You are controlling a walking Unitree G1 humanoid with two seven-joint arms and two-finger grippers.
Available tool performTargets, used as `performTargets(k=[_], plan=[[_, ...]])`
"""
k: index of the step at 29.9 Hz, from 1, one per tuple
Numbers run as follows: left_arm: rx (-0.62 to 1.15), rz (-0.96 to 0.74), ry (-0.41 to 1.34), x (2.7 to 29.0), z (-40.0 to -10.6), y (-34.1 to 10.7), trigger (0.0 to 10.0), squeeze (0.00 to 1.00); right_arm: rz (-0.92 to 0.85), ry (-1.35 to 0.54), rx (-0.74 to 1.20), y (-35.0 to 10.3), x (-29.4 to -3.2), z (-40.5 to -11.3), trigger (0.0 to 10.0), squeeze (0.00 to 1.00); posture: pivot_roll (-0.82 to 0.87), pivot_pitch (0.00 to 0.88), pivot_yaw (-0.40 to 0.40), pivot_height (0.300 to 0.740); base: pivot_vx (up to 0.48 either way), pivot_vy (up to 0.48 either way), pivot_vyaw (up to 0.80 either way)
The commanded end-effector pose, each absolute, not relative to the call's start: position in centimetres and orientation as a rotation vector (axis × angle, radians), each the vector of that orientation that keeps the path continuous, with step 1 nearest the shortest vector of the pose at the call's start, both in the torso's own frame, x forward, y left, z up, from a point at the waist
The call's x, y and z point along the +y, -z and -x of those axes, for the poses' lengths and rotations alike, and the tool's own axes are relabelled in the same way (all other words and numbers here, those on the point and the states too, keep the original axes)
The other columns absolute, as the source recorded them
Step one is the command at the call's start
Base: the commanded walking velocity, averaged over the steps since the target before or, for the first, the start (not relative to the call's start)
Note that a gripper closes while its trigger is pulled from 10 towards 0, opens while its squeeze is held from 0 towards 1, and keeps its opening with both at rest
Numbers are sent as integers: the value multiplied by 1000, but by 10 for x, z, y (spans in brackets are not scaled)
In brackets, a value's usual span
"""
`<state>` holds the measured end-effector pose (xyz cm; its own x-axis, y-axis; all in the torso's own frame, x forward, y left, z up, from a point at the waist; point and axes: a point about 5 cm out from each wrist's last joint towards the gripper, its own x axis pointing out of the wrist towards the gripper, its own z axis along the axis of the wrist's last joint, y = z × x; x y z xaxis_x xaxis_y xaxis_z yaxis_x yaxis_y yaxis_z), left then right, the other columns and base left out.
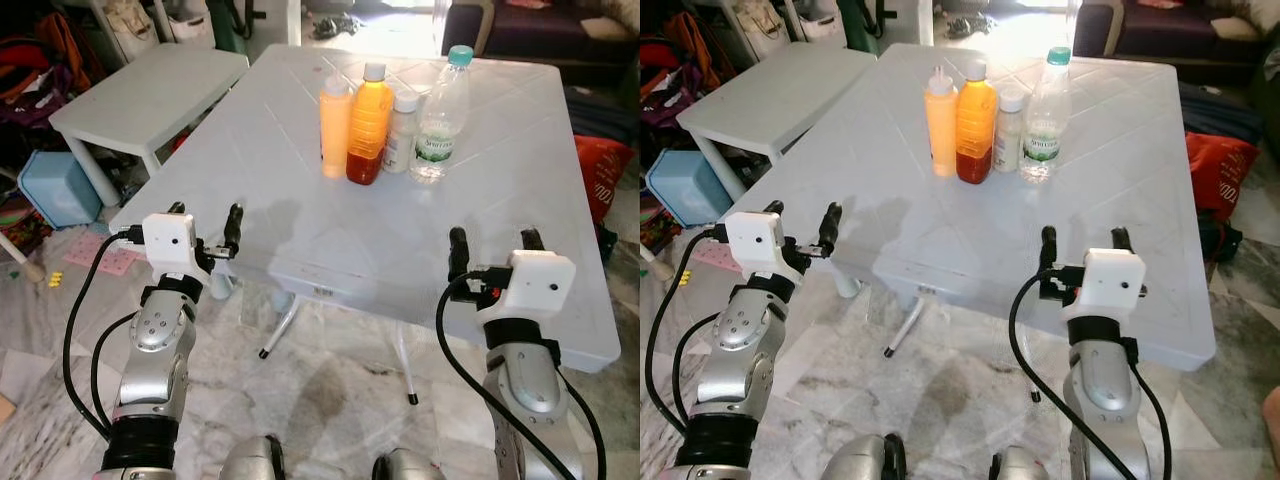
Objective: Restocking fridge
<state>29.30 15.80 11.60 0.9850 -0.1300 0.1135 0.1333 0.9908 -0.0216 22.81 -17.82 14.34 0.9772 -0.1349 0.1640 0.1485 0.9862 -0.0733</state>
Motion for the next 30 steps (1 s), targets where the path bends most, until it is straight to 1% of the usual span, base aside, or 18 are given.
performTargets(k=[1,8,14,22,30], plan=[[-117,23,132,160,-294,-117,10000,0,84,133,-184,-151,-176,-230,10000,0,-106,0,42,740,349,0,600],[-105,30,131,158,-293,-111,10000,0,99,131,-167,-148,-180,-231,10000,0,-110,0,27,740,397,0,0],[-108,33,136,156,-293,-111,10000,0,95,127,-183,-153,-178,-240,10000,0,-107,0,27,740,412,0,0],[-90,28,128,161,-293,-108,10000,0,99,125,-178,-152,-177,-241,10000,0,-107,0,28,740,374,0,0],[-85,37,143,160,-292,-106,10000,0,95,135,-189,-152,-175,-241,10000,0,-106,4,34,740,0,0,0]])
